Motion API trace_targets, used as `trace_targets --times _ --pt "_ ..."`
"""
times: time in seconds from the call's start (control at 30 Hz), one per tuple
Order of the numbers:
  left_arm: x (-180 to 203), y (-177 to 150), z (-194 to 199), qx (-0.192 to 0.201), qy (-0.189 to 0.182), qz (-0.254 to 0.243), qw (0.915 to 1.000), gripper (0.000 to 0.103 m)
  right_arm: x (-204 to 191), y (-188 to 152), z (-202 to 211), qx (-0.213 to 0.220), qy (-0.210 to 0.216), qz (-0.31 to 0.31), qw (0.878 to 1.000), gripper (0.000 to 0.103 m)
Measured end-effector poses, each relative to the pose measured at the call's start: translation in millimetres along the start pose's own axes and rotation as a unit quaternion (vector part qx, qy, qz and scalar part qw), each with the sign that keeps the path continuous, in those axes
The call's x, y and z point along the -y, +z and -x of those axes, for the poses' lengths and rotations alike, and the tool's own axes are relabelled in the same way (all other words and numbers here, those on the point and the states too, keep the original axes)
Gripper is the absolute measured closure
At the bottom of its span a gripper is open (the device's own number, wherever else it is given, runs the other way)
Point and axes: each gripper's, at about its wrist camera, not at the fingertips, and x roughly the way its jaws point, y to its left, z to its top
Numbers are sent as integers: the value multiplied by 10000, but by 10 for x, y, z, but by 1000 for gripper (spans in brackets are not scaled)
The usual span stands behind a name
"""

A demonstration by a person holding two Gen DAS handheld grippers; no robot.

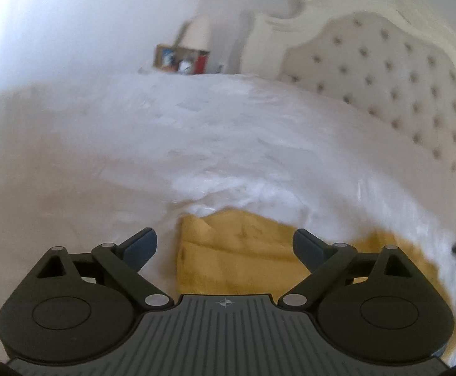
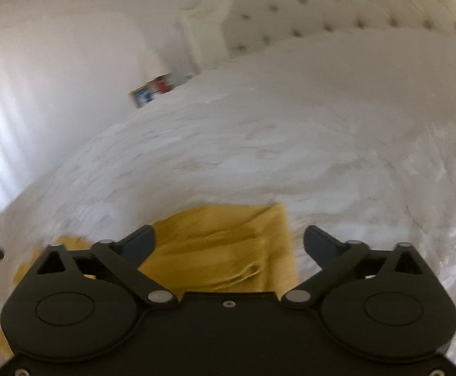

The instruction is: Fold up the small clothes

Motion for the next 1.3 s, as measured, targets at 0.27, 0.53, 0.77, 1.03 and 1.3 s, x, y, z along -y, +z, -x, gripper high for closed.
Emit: trace_targets --times 0.27,0.53,0.77,1.03,1.3 --pt "508 -336 -18 -606 -190 -781 9949 8 -737 -312 4 -665 364 1027 9918 1" --pt "602 -371 -500 -1264 -58 -940 9875 8 -1060 -443 -511 -1438 317 1615 9758 1" --pt "502 -123 -941 -1529 84 -902 9841 7 -982 -152 -1093 -1764 -98 1396 9743 0" --pt "406 306 -1207 -1334 557 -717 9869 7 -790 234 -1245 -1314 -507 893 9860 1" --pt "518 198 -771 -1107 62 -963 9892 7 -791 -11 -823 -1157 -47 975 9885 1"
